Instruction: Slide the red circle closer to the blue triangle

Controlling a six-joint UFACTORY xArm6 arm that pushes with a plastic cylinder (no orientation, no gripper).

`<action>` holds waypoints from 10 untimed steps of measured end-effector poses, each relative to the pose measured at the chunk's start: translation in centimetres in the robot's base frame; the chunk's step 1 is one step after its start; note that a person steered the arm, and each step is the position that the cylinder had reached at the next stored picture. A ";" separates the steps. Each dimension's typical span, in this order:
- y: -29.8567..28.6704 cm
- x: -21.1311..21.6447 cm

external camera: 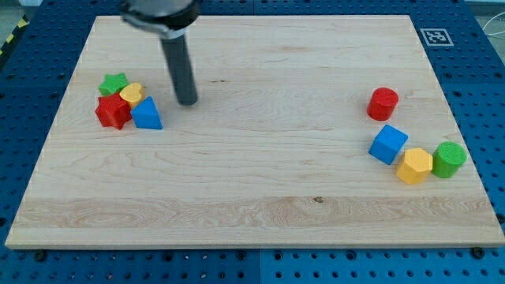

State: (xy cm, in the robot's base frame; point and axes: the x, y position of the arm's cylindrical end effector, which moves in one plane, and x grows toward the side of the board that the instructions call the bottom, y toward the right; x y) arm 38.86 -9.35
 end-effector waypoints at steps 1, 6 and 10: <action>4.9 -1.9; 36.8 -0.3; 35.6 3.5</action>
State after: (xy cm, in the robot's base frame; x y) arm 42.35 26.29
